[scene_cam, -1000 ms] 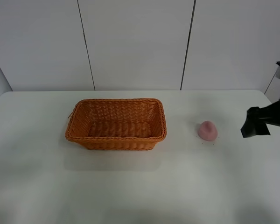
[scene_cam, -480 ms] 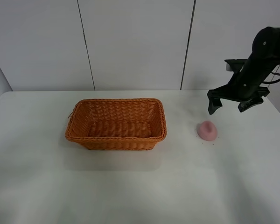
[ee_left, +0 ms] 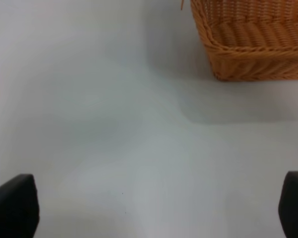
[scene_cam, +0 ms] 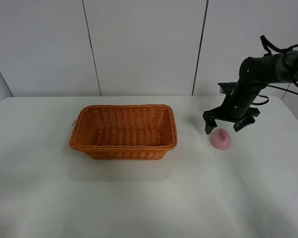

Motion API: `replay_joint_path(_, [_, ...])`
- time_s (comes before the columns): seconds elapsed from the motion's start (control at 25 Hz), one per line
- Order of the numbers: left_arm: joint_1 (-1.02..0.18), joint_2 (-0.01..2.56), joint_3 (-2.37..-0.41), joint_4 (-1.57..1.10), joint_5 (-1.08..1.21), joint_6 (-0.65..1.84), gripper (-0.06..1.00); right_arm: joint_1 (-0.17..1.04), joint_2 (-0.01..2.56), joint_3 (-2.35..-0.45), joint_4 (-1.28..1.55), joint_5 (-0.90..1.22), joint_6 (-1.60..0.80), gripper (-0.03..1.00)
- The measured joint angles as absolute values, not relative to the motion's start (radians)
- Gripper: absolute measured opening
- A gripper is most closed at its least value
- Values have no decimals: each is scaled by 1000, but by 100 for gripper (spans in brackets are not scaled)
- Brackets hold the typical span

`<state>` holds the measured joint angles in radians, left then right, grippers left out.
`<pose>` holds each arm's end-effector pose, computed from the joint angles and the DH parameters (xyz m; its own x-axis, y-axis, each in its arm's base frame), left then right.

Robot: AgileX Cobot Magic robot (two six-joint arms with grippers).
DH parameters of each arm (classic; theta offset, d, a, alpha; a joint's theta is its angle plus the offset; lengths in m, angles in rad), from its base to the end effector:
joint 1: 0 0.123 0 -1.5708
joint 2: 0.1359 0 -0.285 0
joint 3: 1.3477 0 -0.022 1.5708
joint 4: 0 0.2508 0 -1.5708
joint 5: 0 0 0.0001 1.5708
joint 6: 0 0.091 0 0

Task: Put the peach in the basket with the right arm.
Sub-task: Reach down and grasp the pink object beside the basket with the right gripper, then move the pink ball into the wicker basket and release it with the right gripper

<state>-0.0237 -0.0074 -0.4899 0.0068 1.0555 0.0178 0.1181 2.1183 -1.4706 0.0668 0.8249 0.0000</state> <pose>-0.0046 0.0006 0.2749 -0.4532 0.0319 -0.8909 0.0280 0.9994 0.0215 0.4174 0.0540 0.1400 -0.9806 -0.0707 -0.1831 -0.0823 0.9950 0.0565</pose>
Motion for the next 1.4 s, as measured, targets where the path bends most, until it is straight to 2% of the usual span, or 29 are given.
replay_joint_path(0.4, [-24, -7, -490, 7, 1055, 18, 99, 118, 2204, -1471, 75, 776, 0, 69])
replay_joint_path(0.48, [-24, -7, -490, 7, 1055, 18, 99, 118, 2207, -1471, 77, 773, 0, 64])
replay_joint_path(0.56, [-24, -7, -490, 7, 1055, 18, 99, 118, 2207, -1471, 76, 772, 0, 51])
replay_joint_path(0.72, [-24, -7, -490, 7, 1055, 18, 99, 118, 2203, -1472, 49, 772, 0, 10])
replay_joint_path(0.8, [-24, -7, -490, 7, 1055, 18, 99, 118, 2190, -1475, 36, 776, 0, 1])
replay_joint_path(1.08, [-24, -7, -490, 7, 1055, 18, 99, 118, 2106, -1545, 17, 867, 0, 0])
replay_joint_path(1.4, [-24, -7, -490, 7, 1055, 18, 99, 118, 2066, -1840, 17, 1130, 0, 0])
